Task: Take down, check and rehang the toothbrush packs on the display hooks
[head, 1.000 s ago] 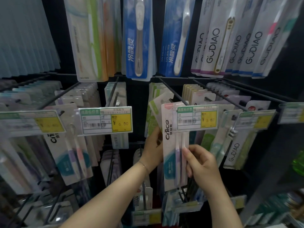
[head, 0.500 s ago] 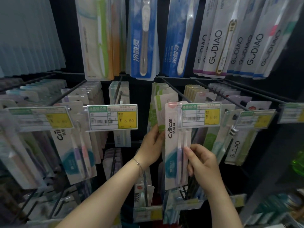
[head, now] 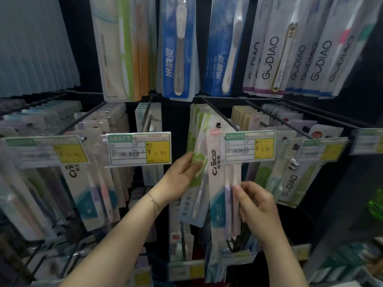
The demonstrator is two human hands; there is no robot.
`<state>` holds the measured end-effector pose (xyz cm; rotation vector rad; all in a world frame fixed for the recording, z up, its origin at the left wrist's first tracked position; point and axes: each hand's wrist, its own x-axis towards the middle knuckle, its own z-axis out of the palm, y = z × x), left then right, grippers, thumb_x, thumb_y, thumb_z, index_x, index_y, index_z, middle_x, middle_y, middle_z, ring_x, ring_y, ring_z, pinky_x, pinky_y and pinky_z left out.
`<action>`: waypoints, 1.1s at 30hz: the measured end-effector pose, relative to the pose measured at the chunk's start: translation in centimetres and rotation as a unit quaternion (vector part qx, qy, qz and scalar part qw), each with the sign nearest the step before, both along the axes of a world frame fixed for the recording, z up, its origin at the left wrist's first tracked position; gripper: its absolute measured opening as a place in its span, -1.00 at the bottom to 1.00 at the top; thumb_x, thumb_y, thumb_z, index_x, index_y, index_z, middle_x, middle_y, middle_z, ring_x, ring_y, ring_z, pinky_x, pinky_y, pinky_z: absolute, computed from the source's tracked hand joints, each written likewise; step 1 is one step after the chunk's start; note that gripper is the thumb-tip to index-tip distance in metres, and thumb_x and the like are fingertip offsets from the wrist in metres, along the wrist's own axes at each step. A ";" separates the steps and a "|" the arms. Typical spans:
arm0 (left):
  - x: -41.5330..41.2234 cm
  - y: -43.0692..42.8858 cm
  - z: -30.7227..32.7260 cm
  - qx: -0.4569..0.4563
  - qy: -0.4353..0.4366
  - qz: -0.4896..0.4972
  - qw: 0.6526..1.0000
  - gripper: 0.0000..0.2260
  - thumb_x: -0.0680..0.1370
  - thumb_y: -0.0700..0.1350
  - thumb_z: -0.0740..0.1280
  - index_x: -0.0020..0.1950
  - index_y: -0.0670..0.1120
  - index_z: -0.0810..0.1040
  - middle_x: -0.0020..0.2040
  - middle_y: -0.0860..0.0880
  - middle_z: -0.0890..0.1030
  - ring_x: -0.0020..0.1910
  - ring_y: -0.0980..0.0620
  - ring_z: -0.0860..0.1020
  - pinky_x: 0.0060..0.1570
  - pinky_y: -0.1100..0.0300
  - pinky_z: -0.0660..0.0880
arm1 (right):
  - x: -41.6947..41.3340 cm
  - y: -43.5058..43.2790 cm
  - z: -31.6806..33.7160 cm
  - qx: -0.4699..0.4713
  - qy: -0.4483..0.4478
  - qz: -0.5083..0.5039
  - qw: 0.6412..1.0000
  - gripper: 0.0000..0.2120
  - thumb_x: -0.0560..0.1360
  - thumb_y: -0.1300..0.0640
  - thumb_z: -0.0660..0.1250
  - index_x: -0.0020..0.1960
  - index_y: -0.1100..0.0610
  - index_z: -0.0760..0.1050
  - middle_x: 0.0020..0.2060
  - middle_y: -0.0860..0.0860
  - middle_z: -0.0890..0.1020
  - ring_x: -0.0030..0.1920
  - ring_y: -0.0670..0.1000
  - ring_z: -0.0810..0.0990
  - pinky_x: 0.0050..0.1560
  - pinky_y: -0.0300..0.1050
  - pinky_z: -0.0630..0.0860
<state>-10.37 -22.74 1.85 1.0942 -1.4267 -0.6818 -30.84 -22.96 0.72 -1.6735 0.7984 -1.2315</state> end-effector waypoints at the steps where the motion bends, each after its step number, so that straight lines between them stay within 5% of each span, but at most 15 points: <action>1: 0.0 -0.1 -0.2 0.002 -0.004 0.005 1.000 -0.84 0.57 -0.09 0.21 0.10 0.03 0.52 0.07 0.05 0.65 0.11 0.07 0.60 0.14 0.10 0.51 | -0.1 0.0 0.0 -0.001 0.001 -0.002 1.000 -0.85 0.56 0.21 0.28 -0.15 0.18 0.57 -0.48 -0.13 0.56 -0.48 -0.21 0.48 -0.45 -0.39 0.36; 7: -1.1 -0.2 -0.9 0.010 -0.087 0.058 0.994 -0.77 0.65 -0.11 0.19 0.29 0.00 0.46 0.15 0.15 0.61 0.12 0.29 0.55 0.08 0.39 0.49 | 0.1 0.2 -0.1 -0.004 0.003 -0.002 1.000 -0.84 0.57 0.21 0.27 -0.17 0.17 0.55 -0.52 -0.15 0.54 -0.50 -0.20 0.49 -0.47 -0.39 0.35; 12: -1.7 -0.6 -1.0 0.027 -0.088 0.074 0.993 -0.71 0.59 -0.12 0.31 0.30 0.04 0.43 0.16 0.14 0.60 0.11 0.30 0.54 0.07 0.41 0.48 | 0.7 1.0 -0.1 -0.032 -0.006 0.017 0.999 -0.81 0.56 0.13 0.23 -0.14 0.21 0.52 -0.50 -0.17 0.52 -0.47 -0.20 0.48 -0.44 -0.39 0.35; 18: -1.1 0.7 -2.7 0.030 -0.076 0.144 0.986 -0.62 0.53 -0.11 0.39 0.31 0.00 0.39 0.23 0.07 0.52 0.21 0.17 0.50 0.24 0.20 0.47 | 1.1 1.5 -0.8 -0.062 -0.035 0.045 0.996 -0.79 0.54 0.11 0.19 -0.16 0.20 0.48 -0.45 -0.12 0.49 -0.44 -0.17 0.43 -0.39 -0.33 0.37; 21: -1.4 2.6 -3.0 -0.029 -0.056 0.198 0.978 -0.80 0.58 -0.08 0.31 0.20 -0.03 0.48 0.14 0.05 0.56 0.14 0.15 0.53 0.16 0.18 0.49 | 1.3 1.5 -1.2 -0.061 -0.037 0.050 0.996 -0.78 0.56 0.10 0.17 -0.17 0.19 0.47 -0.44 -0.09 0.48 -0.43 -0.16 0.42 -0.39 -0.31 0.37; 24: -2.7 5.3 -2.0 -0.085 0.007 0.142 0.986 -0.79 0.60 -0.01 0.22 0.11 -0.10 0.54 -0.01 0.04 0.63 0.04 0.09 0.59 0.05 0.21 0.53 | 1.9 1.2 -1.3 -0.052 -0.008 0.019 0.998 -0.78 0.54 0.00 0.19 -0.14 0.10 0.52 -0.33 -0.05 0.59 -0.32 -0.10 0.56 -0.33 -0.25 0.47; 28: -4.3 6.7 -0.8 -0.059 0.019 0.084 0.995 -0.83 0.60 -0.06 0.25 0.15 -0.05 0.54 0.05 0.06 0.64 0.08 0.10 0.60 0.09 0.16 0.55 | 2.2 1.1 -0.7 -0.049 -0.026 -0.026 0.998 -0.78 0.49 -0.06 0.21 -0.15 0.03 0.56 -0.26 -0.05 0.66 -0.23 -0.08 0.63 -0.25 -0.19 0.55; 33: -5.2 5.9 -0.1 -0.045 0.040 0.103 0.993 -0.82 0.56 -0.11 0.33 0.16 -0.03 0.56 0.09 0.04 0.66 0.11 0.09 0.61 0.14 -0.02 0.56 | 2.0 0.9 0.2 -0.086 0.024 -0.057 0.994 -0.81 0.48 -0.16 0.22 -0.09 -0.15 0.58 -0.27 -0.02 0.66 -0.24 0.07 0.63 -0.17 0.15 0.59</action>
